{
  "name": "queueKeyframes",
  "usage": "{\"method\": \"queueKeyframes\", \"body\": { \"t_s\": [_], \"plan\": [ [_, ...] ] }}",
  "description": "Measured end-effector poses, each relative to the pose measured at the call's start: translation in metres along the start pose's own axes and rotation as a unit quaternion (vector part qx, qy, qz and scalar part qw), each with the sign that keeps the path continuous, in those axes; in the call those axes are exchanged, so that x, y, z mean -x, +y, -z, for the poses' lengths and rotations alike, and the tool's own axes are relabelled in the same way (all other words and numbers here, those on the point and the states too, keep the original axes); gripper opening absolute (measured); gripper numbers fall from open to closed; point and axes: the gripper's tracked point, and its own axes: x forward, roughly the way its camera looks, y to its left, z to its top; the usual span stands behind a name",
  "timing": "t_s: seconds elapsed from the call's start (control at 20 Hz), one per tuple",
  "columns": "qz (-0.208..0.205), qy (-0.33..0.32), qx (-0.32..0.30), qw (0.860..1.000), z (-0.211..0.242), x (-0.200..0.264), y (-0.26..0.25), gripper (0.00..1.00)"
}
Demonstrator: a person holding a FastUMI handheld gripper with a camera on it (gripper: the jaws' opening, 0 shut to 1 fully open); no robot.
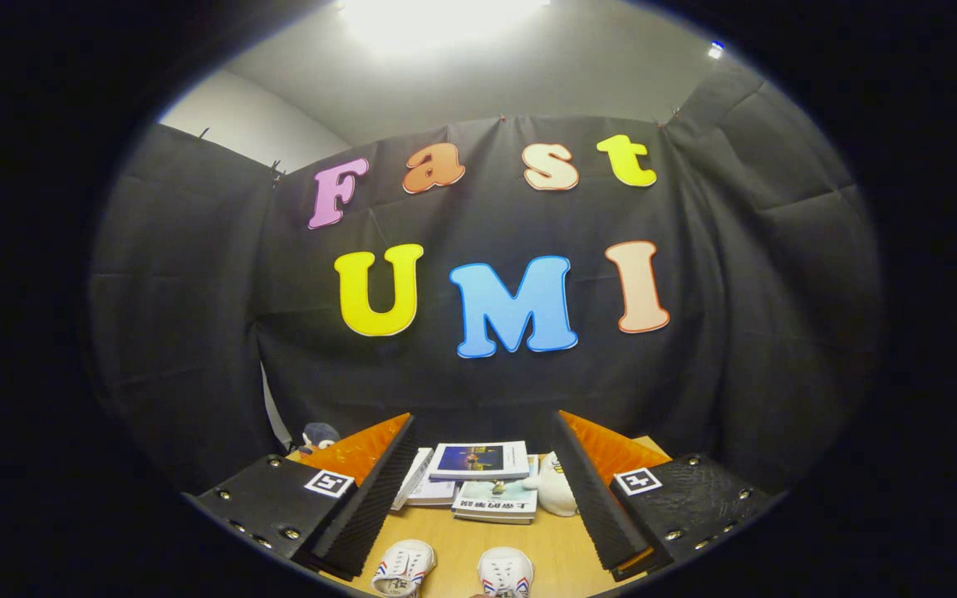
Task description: Open the storage box then place both shoes into the box .Put the left shoe in first, then the right shoe, with the right side of both shoes facing outward in a uniform manner.
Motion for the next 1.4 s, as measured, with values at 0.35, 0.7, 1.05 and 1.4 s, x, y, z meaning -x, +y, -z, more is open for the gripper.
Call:
{"method": "queueKeyframes", "body": {
  "t_s": [0.35,0.7,1.05,1.4],
  "plan": [
    [-0.128,0.086,-0.035,0.987,0.064,-0.023,0.076,0.98],
    [-0.22,0.199,-0.089,0.951,0.134,-0.031,0.137,0.98],
    [-0.267,0.338,-0.181,0.884,0.217,-0.028,0.186,0.96],
    [-0.284,0.438,-0.255,0.814,0.289,-0.031,0.222,0.96]
  ]
}}
